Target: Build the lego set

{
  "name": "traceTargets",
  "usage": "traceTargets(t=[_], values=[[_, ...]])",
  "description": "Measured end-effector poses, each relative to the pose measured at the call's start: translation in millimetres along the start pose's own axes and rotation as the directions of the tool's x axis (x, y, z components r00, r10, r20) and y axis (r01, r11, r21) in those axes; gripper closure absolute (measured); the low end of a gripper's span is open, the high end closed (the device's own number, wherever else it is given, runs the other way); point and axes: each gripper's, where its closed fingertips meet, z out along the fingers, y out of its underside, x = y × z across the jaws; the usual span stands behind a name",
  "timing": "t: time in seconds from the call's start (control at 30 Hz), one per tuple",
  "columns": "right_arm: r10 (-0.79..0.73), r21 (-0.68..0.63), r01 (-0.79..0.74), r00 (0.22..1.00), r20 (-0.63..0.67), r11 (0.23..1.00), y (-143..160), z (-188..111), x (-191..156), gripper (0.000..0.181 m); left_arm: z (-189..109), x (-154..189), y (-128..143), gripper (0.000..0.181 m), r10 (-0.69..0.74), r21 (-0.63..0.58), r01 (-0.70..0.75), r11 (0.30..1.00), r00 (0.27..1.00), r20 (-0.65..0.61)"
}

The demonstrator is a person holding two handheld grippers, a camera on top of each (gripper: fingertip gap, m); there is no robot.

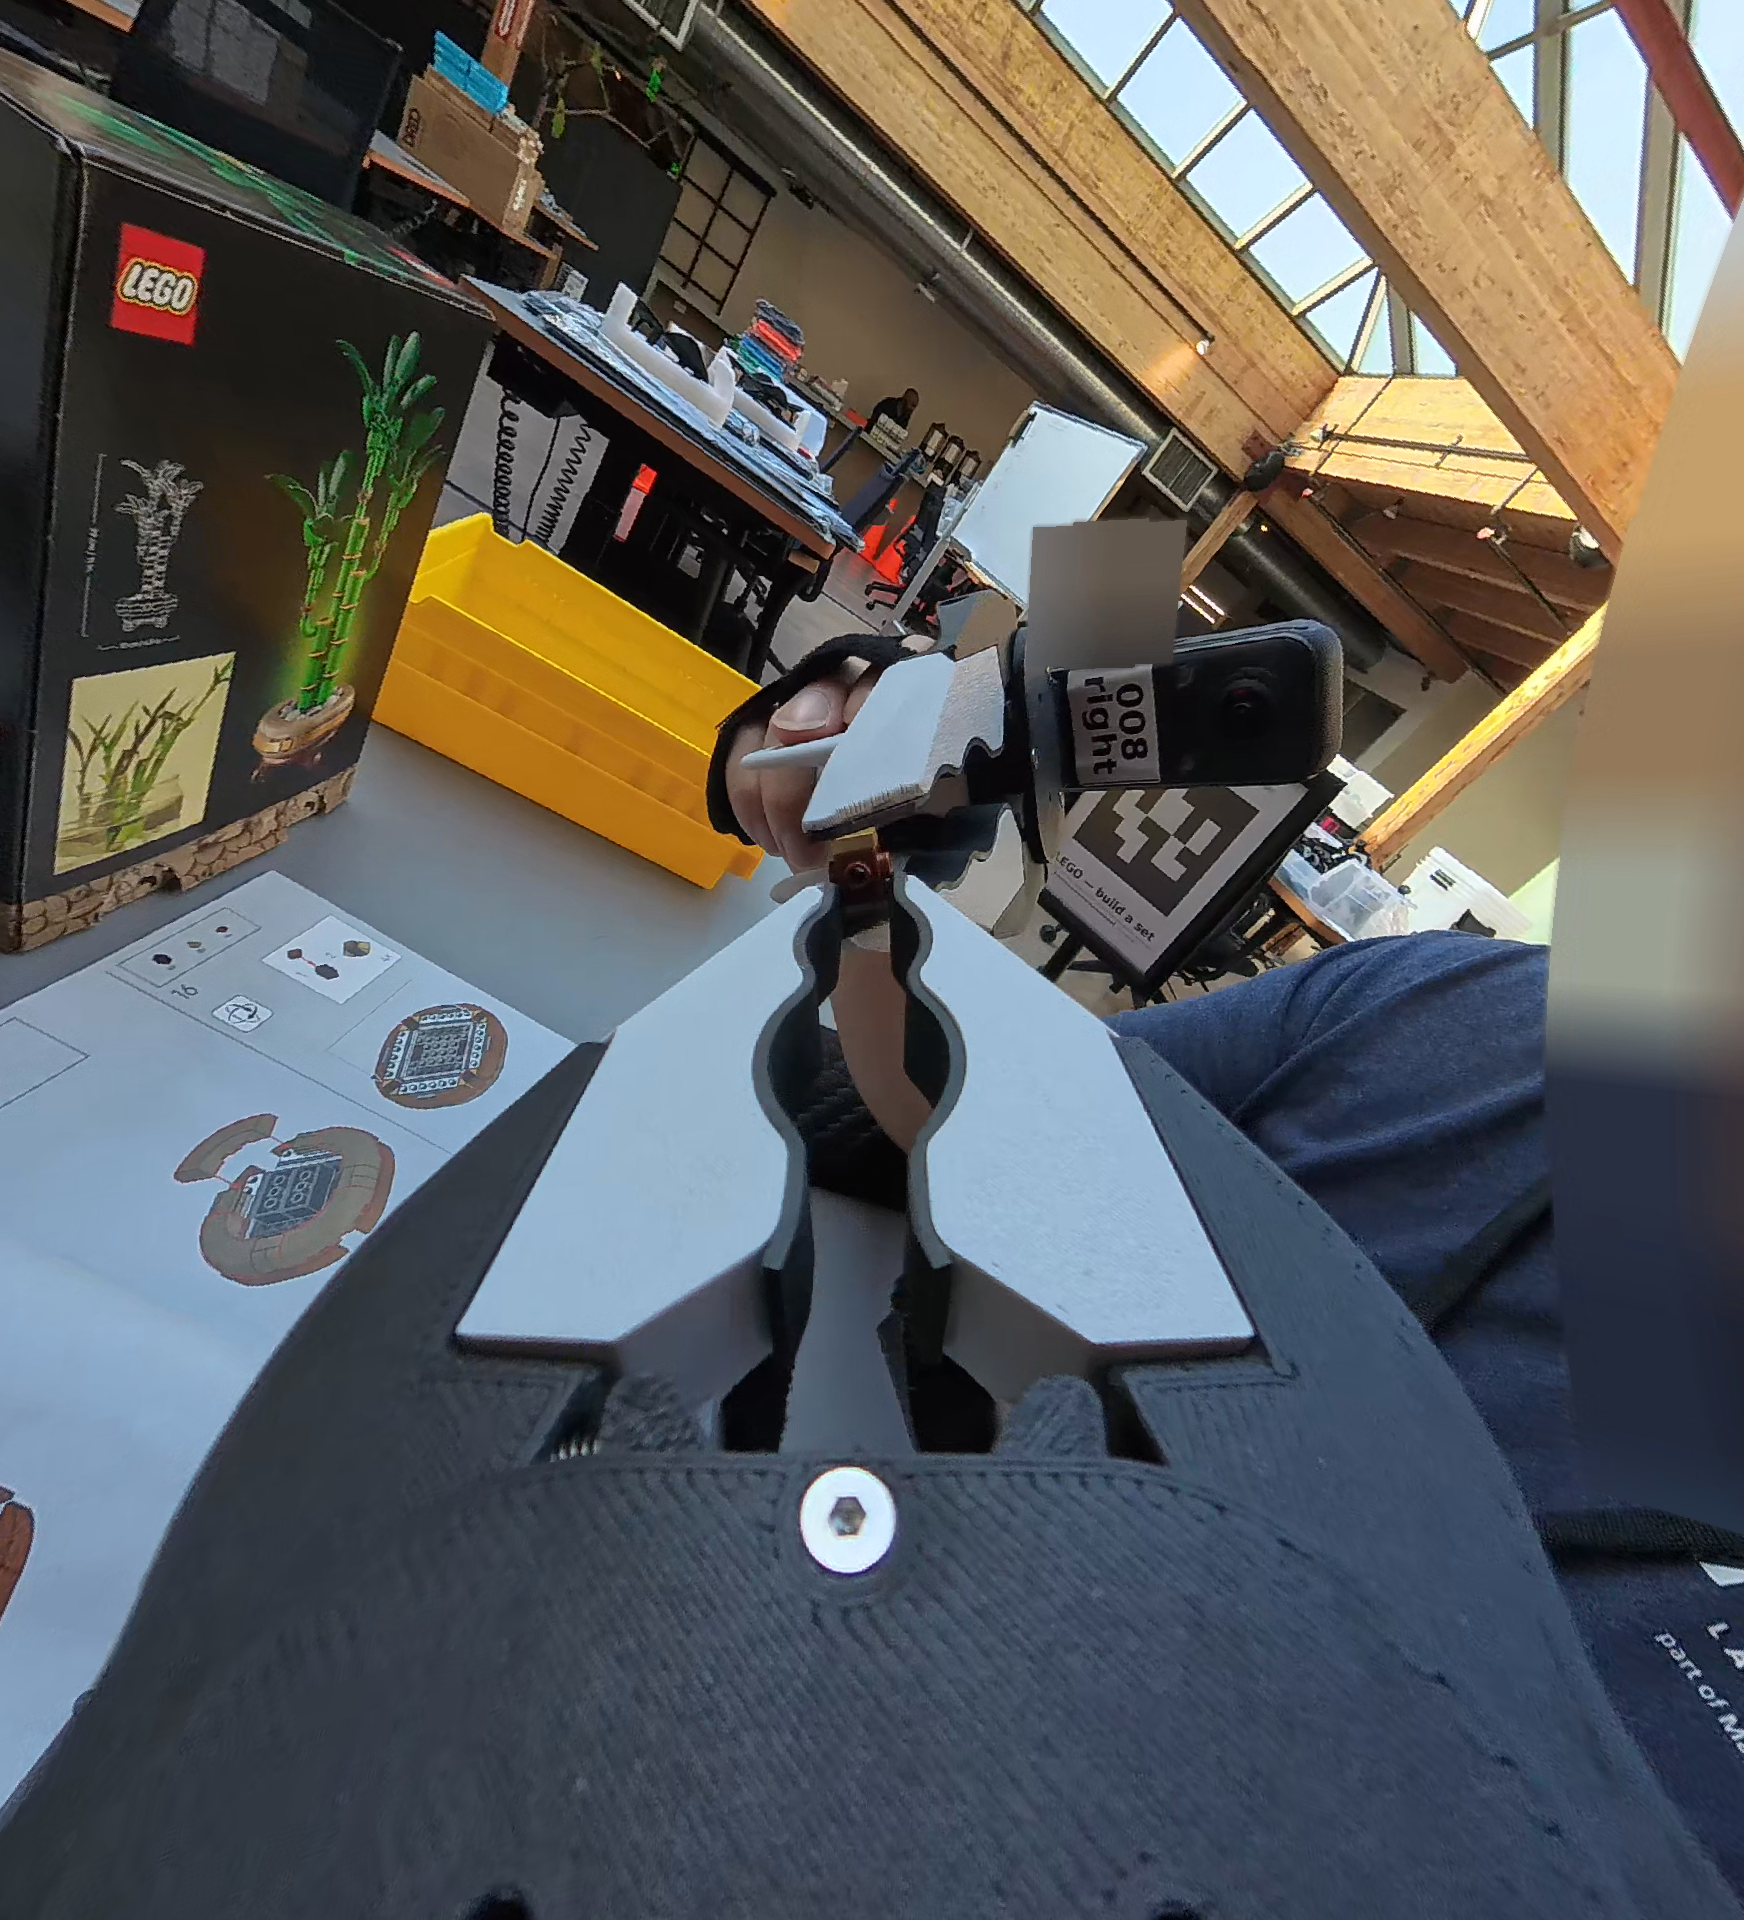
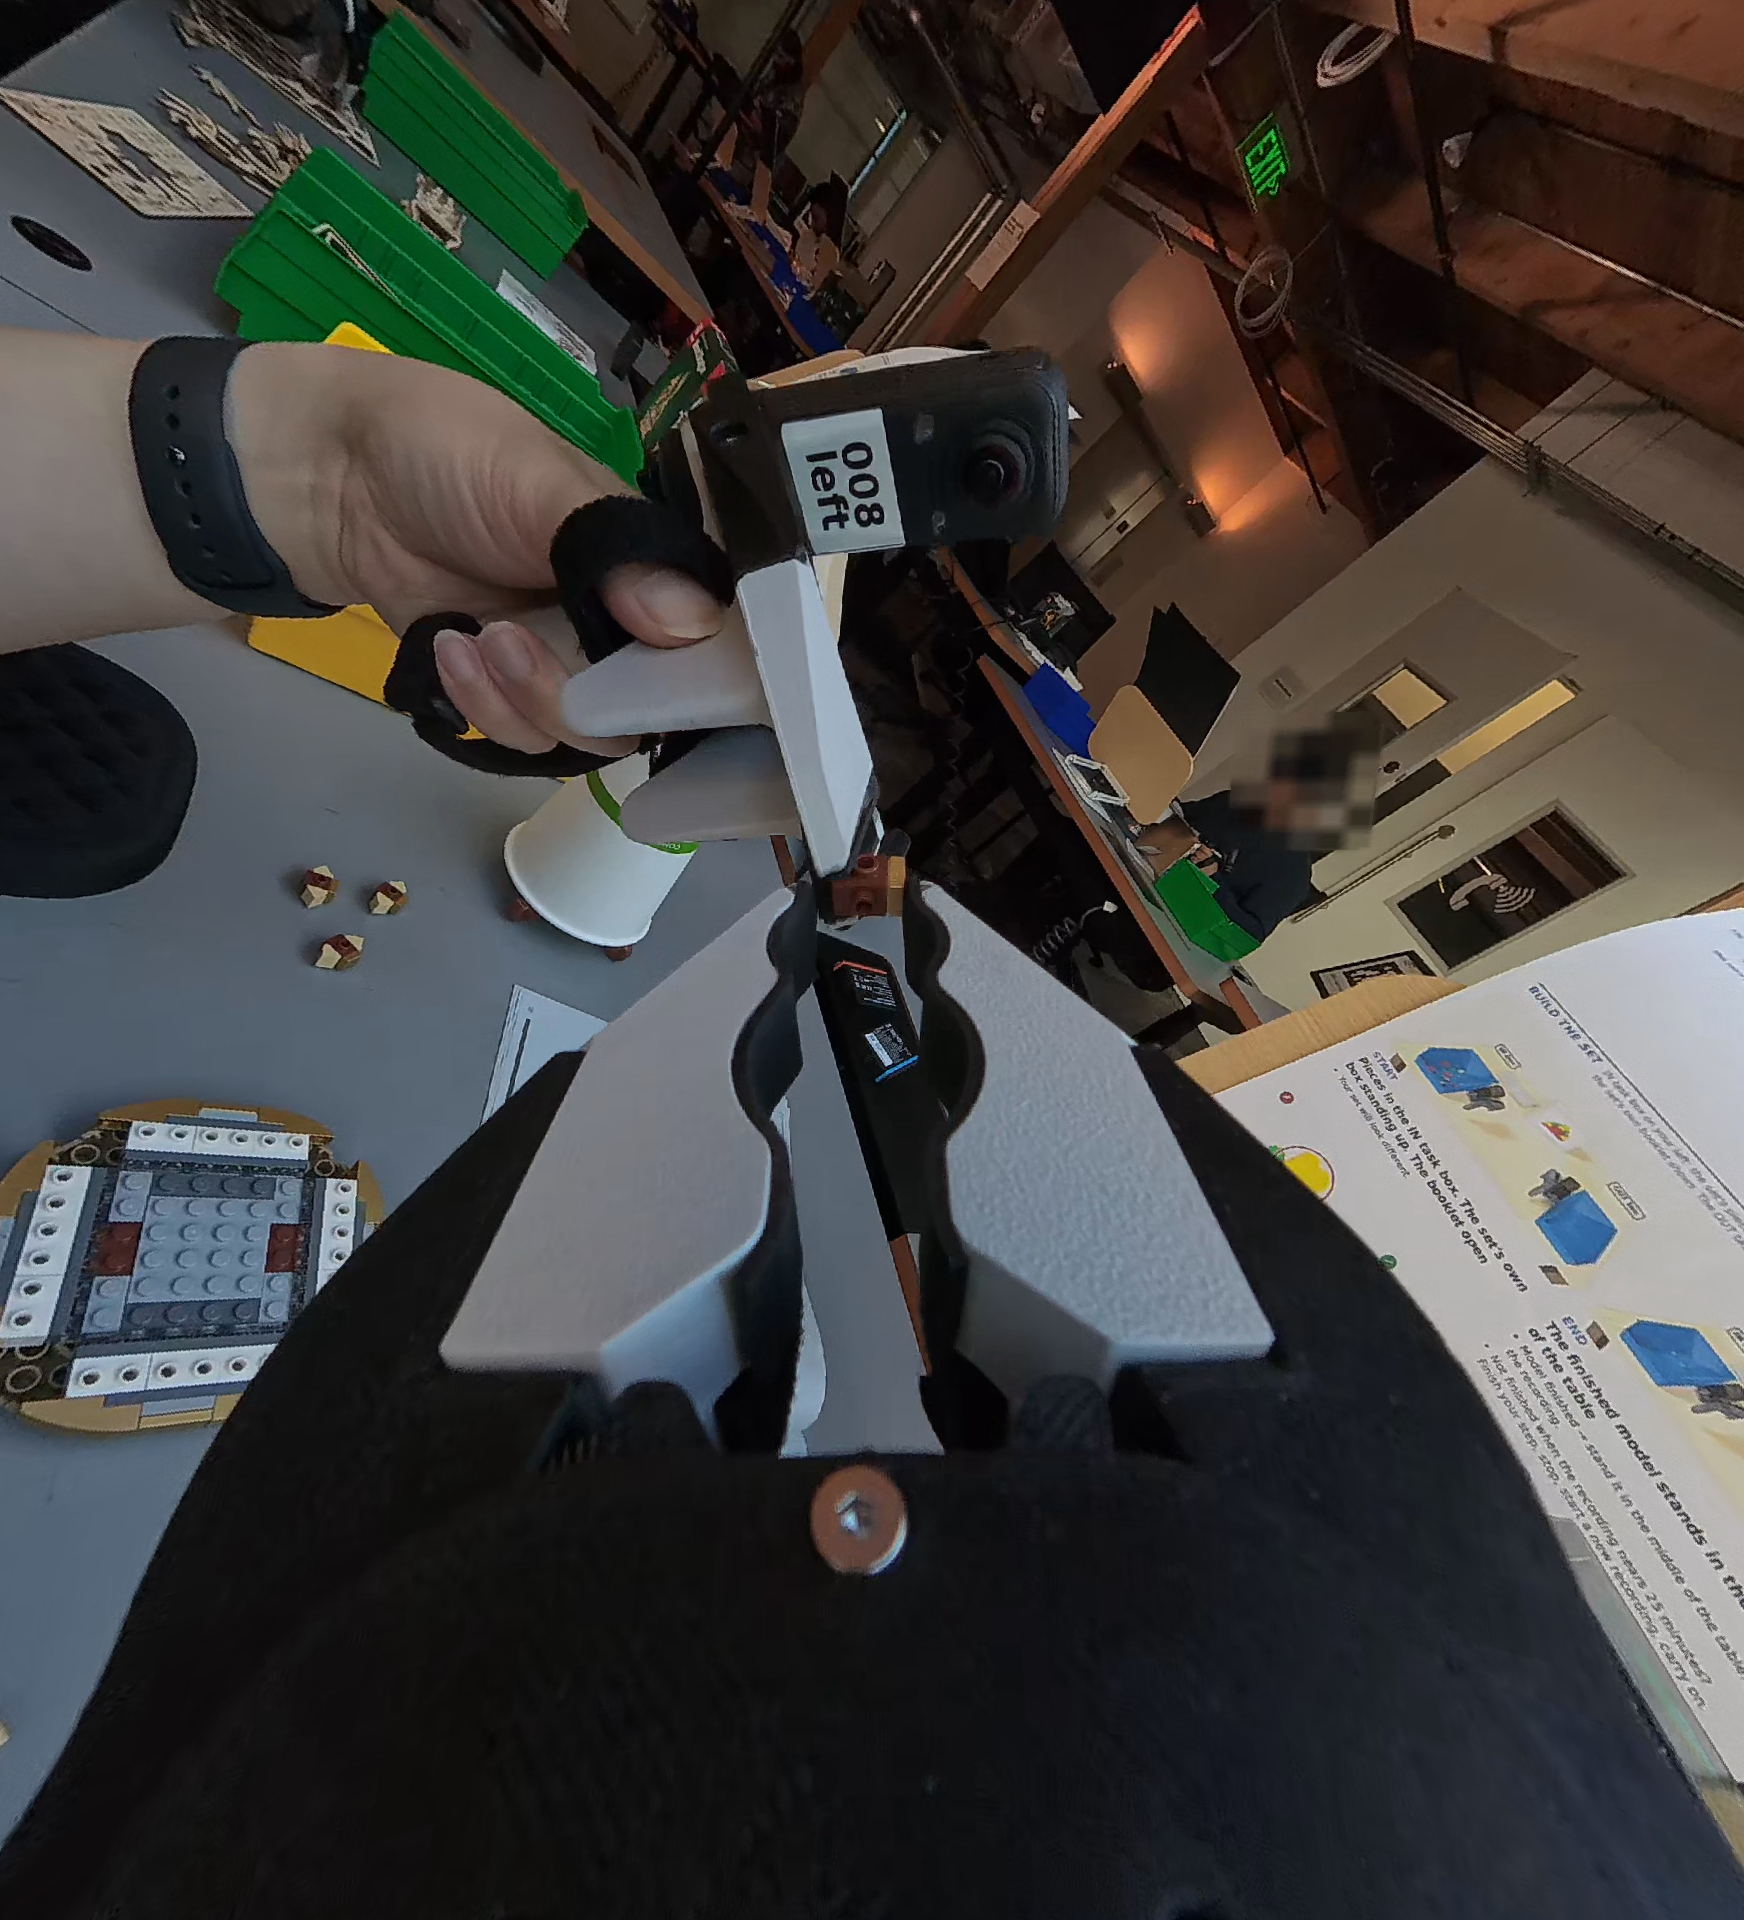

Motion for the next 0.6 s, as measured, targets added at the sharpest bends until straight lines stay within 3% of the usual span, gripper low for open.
traceTargets(t=[0.6], values=[[0.020,0.065,-0.020,1.000,-0.005,0.998,-11.6,-7.7,3.7,0.165,-3.1,5.6,-1.6,0.175,0.002,0.000,-0.002,1.000,1.000,-0.014]])
